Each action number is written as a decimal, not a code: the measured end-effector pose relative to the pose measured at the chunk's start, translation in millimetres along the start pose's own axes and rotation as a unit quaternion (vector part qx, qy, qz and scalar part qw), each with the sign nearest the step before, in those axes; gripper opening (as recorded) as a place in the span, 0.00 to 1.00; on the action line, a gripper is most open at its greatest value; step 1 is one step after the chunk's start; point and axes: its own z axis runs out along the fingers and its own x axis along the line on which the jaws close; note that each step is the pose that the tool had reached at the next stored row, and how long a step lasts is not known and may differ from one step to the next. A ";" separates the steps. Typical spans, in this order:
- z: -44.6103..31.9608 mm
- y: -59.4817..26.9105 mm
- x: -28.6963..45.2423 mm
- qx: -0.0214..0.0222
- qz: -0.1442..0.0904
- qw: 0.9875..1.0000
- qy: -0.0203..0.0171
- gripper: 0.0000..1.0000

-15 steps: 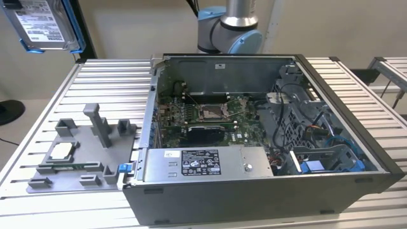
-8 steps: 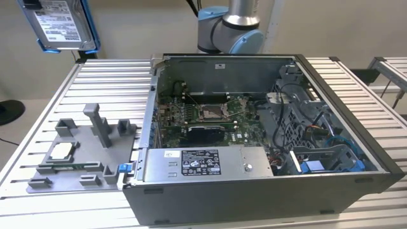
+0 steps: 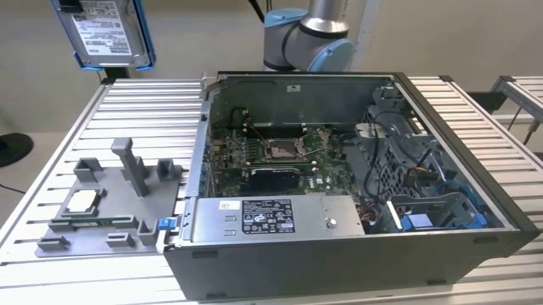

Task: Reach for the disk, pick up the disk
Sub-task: 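Pick up the disk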

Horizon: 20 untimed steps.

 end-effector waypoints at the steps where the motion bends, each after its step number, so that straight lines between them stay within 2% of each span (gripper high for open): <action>1: 0.0 -3.5 -0.2 0.000 0.000 1.000 0.000 0.00; 20: -0.1 -67.9 -3.7 0.000 0.000 1.000 0.000 0.00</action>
